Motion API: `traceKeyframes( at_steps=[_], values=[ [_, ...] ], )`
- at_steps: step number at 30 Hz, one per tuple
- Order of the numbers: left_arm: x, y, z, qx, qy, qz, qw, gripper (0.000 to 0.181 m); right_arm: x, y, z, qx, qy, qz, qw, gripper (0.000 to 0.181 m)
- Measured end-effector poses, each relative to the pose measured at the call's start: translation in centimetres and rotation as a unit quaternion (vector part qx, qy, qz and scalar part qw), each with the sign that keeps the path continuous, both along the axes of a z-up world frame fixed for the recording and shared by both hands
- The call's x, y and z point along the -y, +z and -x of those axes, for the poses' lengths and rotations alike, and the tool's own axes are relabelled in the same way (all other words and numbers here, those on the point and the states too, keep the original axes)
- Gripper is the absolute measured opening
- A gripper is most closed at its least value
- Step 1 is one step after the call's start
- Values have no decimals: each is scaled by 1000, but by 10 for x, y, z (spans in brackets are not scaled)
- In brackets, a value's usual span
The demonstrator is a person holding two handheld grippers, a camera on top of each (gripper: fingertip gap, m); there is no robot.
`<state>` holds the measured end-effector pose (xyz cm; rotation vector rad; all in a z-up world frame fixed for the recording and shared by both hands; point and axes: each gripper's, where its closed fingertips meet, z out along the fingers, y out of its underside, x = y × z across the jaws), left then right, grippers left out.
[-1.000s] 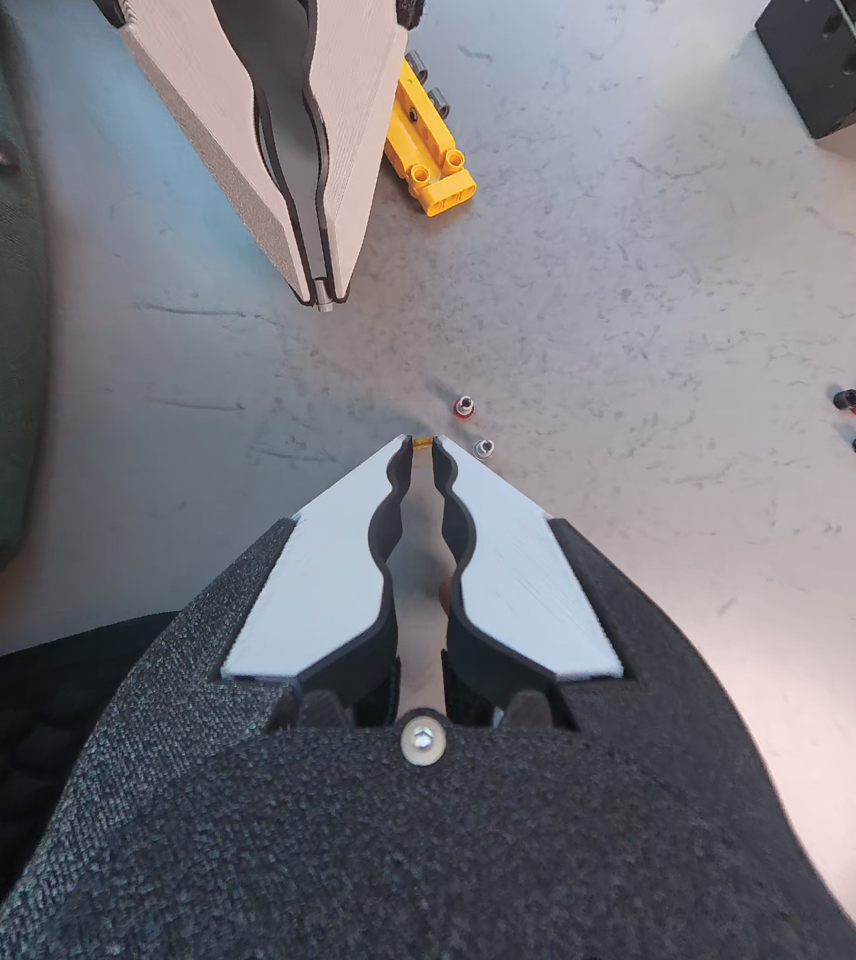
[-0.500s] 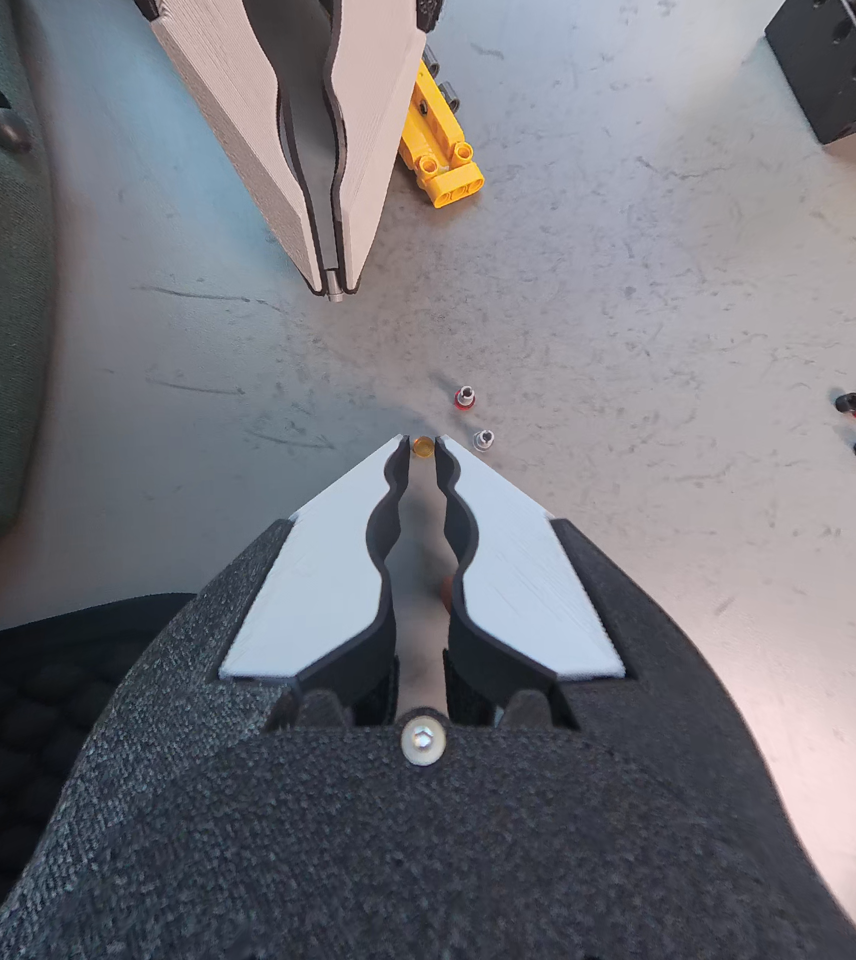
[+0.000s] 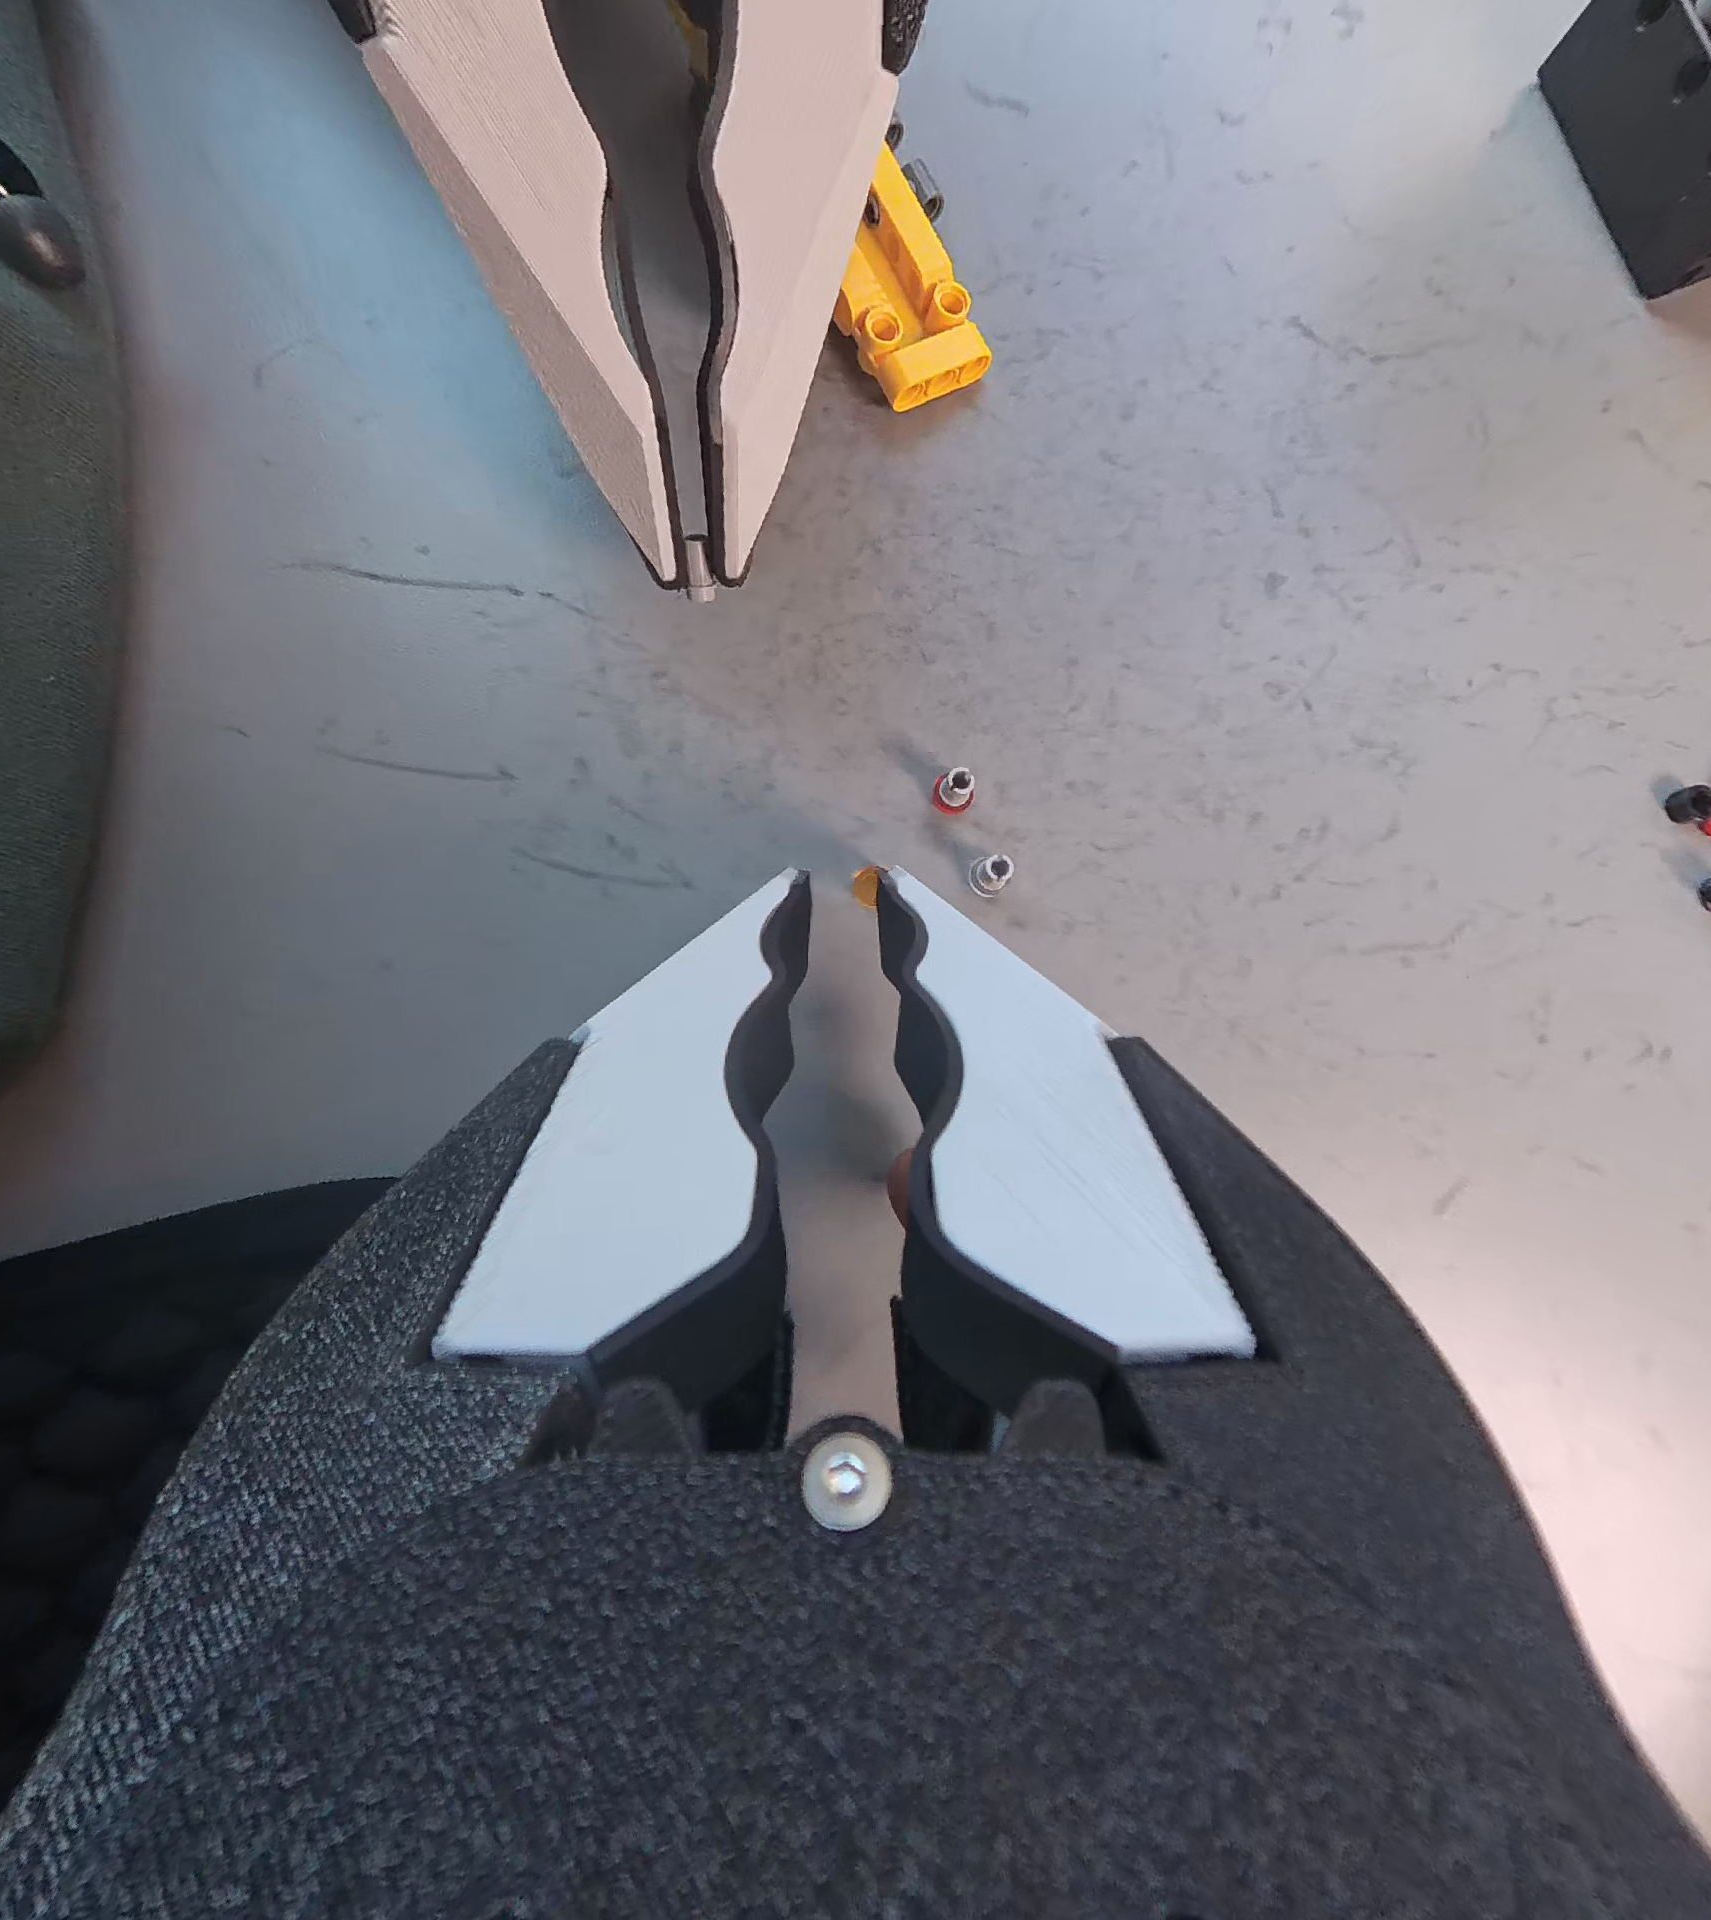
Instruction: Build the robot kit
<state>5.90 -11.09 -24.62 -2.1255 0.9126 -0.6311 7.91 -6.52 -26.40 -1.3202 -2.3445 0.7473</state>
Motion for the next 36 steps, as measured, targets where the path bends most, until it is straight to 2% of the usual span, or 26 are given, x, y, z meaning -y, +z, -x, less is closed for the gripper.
traceKeyframes(
  at_steps=[12, 27, 36],
  values=[
    [0, 1, 0, 0, 0, -1, 1000, 4, -6, -2, 0, 31, -19, 39, 999, 17],
    [1, -2, -1, 1, -3, 4, 1000, 4, -9, 4, -29, 27, -10, 13, 1000, 15],
    [1, -2, -1, 1, -2, 6, 1000, 4, -6, 1, -24, 14, -13, -10, 1000, 13]
  ],
)
